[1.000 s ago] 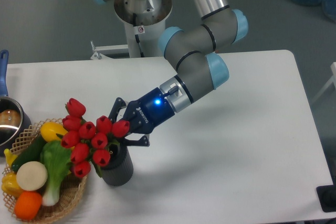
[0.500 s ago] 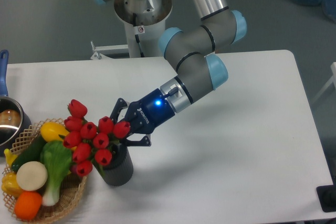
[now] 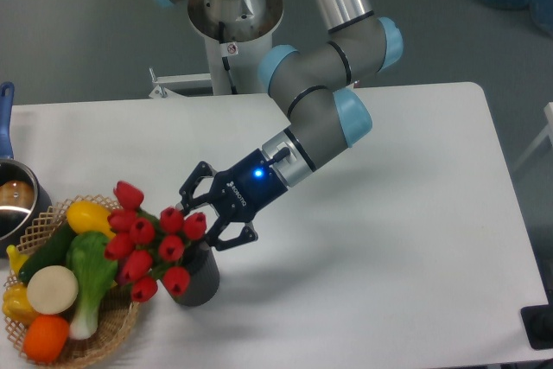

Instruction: Insert the flowers into the vase

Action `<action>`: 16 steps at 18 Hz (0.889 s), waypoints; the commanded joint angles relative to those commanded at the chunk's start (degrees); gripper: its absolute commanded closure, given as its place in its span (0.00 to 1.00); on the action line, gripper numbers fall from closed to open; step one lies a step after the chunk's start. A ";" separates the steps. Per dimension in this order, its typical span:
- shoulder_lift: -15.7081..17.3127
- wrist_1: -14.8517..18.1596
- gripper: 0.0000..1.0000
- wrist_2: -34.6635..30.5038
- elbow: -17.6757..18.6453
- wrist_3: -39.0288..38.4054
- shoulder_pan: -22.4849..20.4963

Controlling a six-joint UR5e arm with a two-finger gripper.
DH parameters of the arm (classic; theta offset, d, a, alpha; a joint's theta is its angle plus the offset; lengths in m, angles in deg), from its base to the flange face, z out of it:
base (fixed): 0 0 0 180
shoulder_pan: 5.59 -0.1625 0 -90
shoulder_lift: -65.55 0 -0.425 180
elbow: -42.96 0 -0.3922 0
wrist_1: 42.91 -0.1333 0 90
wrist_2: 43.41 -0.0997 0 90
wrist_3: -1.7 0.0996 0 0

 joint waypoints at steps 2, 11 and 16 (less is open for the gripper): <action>0.09 0.09 0.24 0.00 0.35 0.00 -0.09; 3.68 0.26 0.00 -0.18 3.51 0.09 -3.86; 7.73 0.26 0.00 -7.97 3.96 -0.09 -7.73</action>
